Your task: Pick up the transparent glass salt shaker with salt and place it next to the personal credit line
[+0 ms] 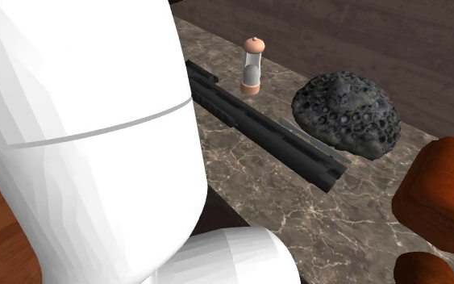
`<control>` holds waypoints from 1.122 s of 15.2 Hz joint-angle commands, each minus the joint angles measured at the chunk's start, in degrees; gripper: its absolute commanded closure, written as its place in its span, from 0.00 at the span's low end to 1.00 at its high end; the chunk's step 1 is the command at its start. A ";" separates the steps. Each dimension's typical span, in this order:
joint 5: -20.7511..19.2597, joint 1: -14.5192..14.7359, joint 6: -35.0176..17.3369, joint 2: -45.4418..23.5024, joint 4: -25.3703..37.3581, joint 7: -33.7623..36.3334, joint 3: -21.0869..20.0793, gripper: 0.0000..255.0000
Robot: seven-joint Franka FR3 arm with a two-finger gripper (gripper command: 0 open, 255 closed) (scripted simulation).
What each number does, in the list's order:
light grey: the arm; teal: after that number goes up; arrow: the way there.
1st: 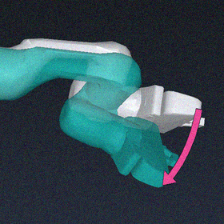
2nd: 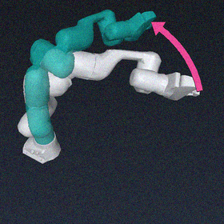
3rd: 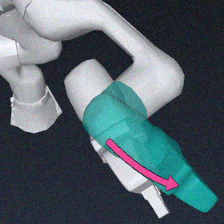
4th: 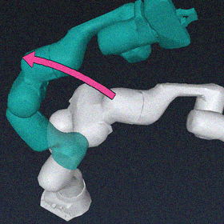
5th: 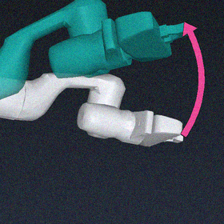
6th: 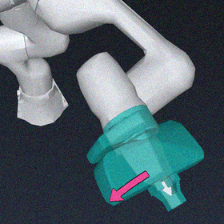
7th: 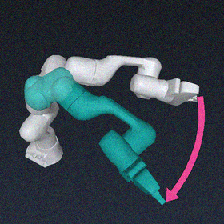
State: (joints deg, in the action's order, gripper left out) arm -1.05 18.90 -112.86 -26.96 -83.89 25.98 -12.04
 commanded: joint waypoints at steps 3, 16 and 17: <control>-0.07 -0.10 -2.87 -0.50 -2.35 -0.17 0.09 1.00; -0.24 -0.08 -5.67 -1.50 -4.17 -0.21 0.20 0.00; -0.23 -0.08 -5.67 -1.50 -4.17 -0.21 0.20 0.00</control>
State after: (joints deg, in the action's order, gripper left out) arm -1.28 18.82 -118.53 -28.46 -88.06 25.76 -11.84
